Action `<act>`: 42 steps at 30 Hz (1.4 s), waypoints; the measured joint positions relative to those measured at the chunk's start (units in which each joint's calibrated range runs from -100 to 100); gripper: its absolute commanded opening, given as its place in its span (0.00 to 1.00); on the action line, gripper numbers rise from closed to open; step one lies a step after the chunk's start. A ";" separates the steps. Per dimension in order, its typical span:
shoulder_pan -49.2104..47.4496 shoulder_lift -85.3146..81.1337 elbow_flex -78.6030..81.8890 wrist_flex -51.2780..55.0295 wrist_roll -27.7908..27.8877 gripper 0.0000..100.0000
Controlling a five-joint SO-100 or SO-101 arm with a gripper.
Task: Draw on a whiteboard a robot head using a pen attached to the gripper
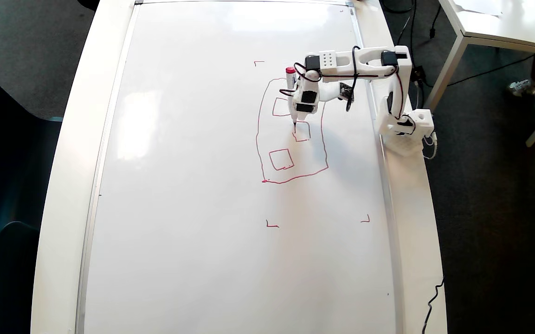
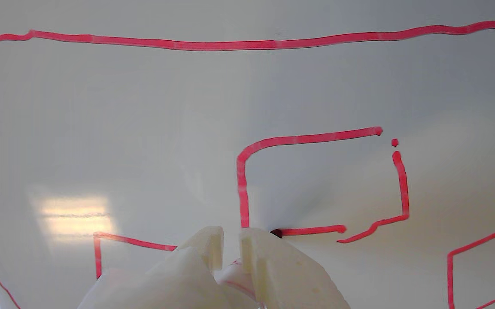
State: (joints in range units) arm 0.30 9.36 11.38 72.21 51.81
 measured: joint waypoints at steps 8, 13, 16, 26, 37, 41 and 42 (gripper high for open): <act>1.28 0.00 -0.73 0.25 1.06 0.01; 1.66 0.08 -11.33 5.74 0.32 0.01; 1.43 0.17 -16.90 10.56 0.16 0.01; -4.98 7.54 -28.32 9.21 -3.12 0.01; -6.41 27.45 -52.63 8.87 -3.38 0.01; -6.41 27.53 -52.90 9.21 -3.38 0.01; -6.41 27.53 -52.90 9.21 -3.38 0.01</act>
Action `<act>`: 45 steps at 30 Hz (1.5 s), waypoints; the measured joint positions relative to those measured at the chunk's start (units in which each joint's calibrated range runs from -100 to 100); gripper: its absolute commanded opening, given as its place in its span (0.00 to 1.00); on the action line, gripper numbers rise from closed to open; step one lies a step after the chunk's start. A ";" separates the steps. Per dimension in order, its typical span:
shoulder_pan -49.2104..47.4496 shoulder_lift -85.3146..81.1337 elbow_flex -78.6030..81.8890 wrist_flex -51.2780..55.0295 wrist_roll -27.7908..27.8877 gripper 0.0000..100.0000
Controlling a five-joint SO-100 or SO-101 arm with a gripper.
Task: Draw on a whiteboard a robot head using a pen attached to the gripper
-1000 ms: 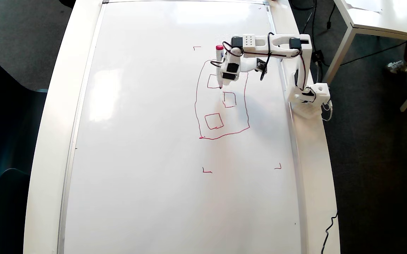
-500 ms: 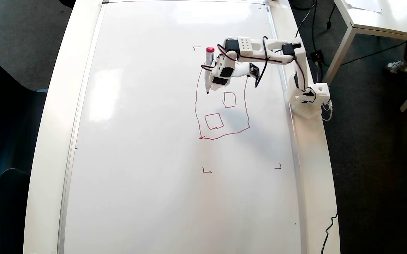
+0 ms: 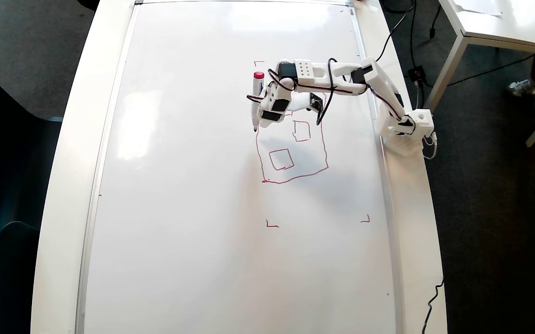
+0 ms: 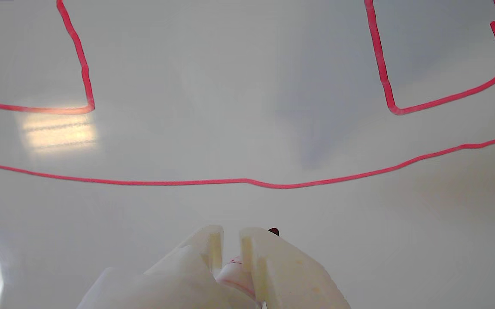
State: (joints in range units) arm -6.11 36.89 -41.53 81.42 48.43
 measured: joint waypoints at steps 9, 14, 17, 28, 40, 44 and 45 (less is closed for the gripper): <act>0.00 0.85 1.83 -0.08 0.00 0.01; 0.00 1.02 4.48 -0.42 -0.11 0.01; 0.00 0.85 5.85 -0.51 -0.16 0.01; 0.23 1.61 5.94 -4.05 -0.16 0.01; 0.98 14.99 -13.80 -5.57 -0.21 0.01; 0.98 18.98 -20.19 -5.57 -0.21 0.01; 0.98 19.40 -20.92 -5.57 -0.21 0.01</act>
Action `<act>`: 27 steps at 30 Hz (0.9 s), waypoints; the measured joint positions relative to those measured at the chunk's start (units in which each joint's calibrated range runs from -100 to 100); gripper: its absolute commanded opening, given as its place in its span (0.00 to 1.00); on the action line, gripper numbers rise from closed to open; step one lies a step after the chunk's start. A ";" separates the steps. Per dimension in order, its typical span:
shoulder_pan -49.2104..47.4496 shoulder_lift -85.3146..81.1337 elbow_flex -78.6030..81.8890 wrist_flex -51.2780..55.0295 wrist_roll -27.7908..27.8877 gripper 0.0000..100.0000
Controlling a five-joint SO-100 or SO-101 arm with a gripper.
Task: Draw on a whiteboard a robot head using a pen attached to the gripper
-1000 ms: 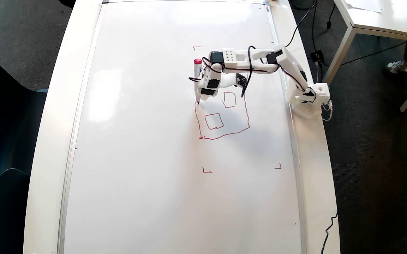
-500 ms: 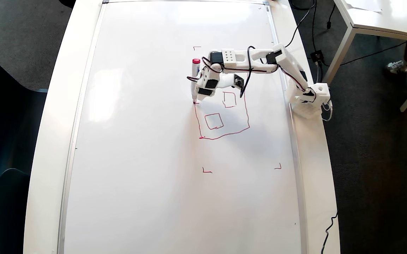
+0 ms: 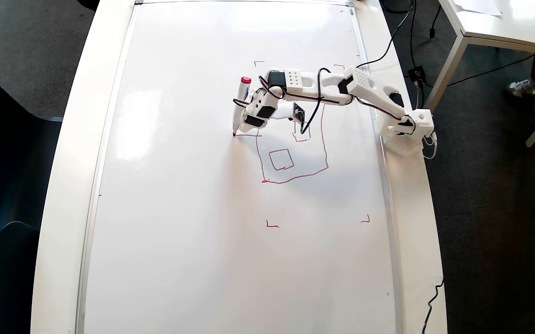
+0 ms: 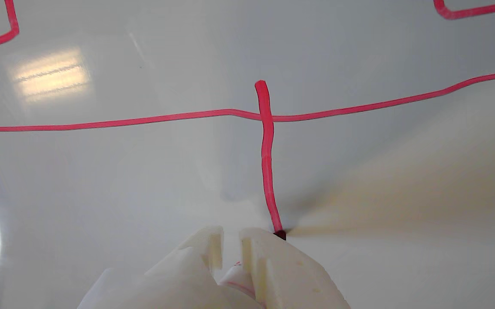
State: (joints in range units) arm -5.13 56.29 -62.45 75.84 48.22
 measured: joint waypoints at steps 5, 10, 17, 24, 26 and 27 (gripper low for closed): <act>0.00 0.42 -0.46 0.00 0.00 0.01; -1.43 0.68 -0.73 -0.08 -0.05 0.01; -3.39 0.76 -0.73 -0.08 -0.05 0.01; -3.54 1.52 -0.27 -8.11 -0.05 0.01; -3.62 1.95 -0.27 -9.97 -0.05 0.01; -3.62 2.71 -0.64 -10.98 -0.05 0.01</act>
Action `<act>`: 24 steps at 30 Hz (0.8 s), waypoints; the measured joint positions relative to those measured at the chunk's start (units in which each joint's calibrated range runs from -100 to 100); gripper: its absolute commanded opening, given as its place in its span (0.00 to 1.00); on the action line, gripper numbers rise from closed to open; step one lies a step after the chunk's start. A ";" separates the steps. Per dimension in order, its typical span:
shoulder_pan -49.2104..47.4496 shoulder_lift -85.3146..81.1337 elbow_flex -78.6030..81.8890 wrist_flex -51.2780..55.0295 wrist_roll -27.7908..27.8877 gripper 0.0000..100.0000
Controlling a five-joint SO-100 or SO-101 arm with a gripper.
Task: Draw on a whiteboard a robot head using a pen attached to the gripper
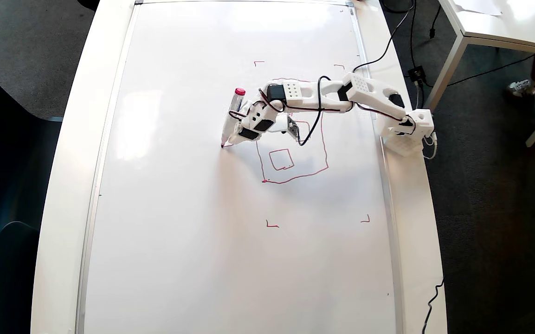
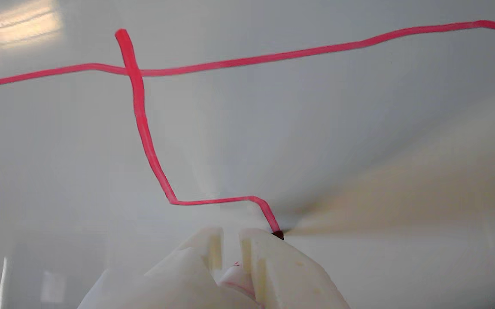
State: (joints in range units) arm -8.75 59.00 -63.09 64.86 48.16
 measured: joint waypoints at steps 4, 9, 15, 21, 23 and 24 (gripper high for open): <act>0.38 1.78 -1.19 -2.03 0.11 0.01; 2.64 2.12 -1.19 -2.20 1.37 0.01; 5.88 2.12 -1.19 -2.20 3.86 0.01; 7.92 0.51 1.01 -1.27 4.49 0.01; 8.22 -1.95 4.20 1.01 4.49 0.01; 8.30 -3.13 5.94 1.69 4.49 0.01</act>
State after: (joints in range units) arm -0.45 55.87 -57.15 66.55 52.66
